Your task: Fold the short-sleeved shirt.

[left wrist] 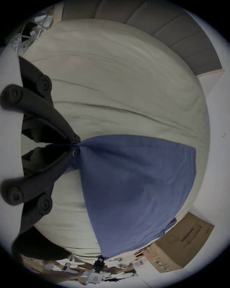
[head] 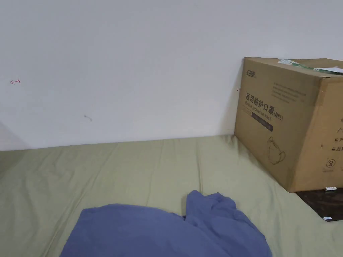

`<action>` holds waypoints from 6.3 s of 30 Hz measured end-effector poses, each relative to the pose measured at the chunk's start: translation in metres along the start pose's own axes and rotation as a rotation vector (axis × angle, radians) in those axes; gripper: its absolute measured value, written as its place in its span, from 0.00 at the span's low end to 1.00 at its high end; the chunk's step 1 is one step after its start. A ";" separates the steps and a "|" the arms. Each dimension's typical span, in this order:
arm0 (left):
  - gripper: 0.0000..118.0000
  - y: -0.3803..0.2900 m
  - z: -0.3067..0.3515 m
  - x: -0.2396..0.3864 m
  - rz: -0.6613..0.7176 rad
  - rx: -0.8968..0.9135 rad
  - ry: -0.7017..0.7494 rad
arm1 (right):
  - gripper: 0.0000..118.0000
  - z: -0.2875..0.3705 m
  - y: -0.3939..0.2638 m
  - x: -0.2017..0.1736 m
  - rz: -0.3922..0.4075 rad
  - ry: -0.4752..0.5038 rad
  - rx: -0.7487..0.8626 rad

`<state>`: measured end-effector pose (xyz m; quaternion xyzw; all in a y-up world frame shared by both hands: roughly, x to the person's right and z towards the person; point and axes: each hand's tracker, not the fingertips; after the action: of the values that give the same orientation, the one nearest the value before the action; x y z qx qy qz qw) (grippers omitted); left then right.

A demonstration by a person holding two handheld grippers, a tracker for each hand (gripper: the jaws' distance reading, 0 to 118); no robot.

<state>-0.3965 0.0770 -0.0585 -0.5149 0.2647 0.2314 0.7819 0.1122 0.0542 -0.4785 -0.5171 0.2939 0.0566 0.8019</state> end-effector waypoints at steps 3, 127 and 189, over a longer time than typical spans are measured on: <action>0.01 -0.024 0.018 -0.003 0.006 -0.023 -0.027 | 0.05 0.030 -0.022 0.002 0.032 0.014 0.001; 0.02 0.268 0.336 0.022 0.017 0.872 -0.029 | 0.00 0.350 0.386 -0.203 0.155 0.038 0.829; 0.03 -0.113 0.052 -0.007 0.028 0.056 -0.061 | 0.00 0.043 -0.080 -0.016 0.140 0.007 -0.153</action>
<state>-0.3208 0.0840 0.0400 -0.4818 0.2544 0.2503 0.8003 0.1483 0.0577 -0.3940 -0.5551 0.3270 0.1328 0.7532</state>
